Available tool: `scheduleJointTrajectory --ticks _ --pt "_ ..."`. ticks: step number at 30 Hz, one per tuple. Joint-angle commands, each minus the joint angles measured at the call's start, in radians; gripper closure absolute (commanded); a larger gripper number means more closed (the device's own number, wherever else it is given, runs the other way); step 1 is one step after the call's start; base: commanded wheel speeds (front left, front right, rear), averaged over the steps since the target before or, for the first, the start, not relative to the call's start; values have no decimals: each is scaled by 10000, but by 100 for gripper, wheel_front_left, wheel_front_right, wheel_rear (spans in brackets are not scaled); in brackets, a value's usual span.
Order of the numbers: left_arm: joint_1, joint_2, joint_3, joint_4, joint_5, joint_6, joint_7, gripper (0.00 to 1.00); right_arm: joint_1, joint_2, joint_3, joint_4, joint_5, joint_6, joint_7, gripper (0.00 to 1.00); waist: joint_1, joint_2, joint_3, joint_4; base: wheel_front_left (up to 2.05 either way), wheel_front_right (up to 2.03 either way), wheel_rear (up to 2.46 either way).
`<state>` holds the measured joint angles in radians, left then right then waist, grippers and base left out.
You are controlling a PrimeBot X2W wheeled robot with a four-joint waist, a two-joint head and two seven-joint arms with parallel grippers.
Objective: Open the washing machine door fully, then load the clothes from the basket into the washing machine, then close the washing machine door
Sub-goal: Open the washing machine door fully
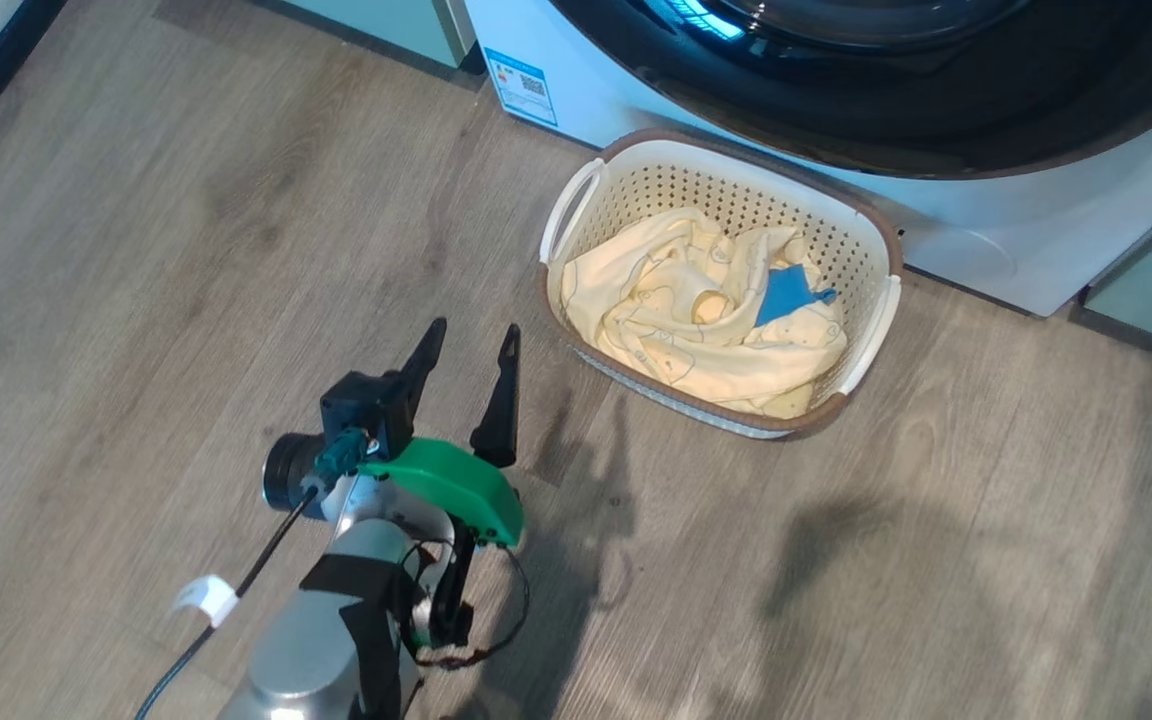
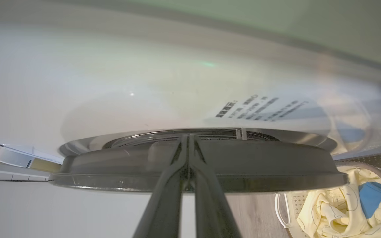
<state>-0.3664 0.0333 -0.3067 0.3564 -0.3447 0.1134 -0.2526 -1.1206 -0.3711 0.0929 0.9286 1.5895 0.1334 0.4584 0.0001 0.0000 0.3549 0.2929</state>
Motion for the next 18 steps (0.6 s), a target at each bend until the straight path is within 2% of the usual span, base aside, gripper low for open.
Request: scheduleJointTrajectory --ticks 1,18 --pt "-310 169 255 -371 -54 63 -92 0 -513 -34 82 -228 -68 -27 121 100 -1 0 59 37 0 0 0" --pt "-450 169 296 -499 -136 135 -92 0 -1273 395 567 75 -421 -27 379 100 -1 0 428 15 0 0 0"
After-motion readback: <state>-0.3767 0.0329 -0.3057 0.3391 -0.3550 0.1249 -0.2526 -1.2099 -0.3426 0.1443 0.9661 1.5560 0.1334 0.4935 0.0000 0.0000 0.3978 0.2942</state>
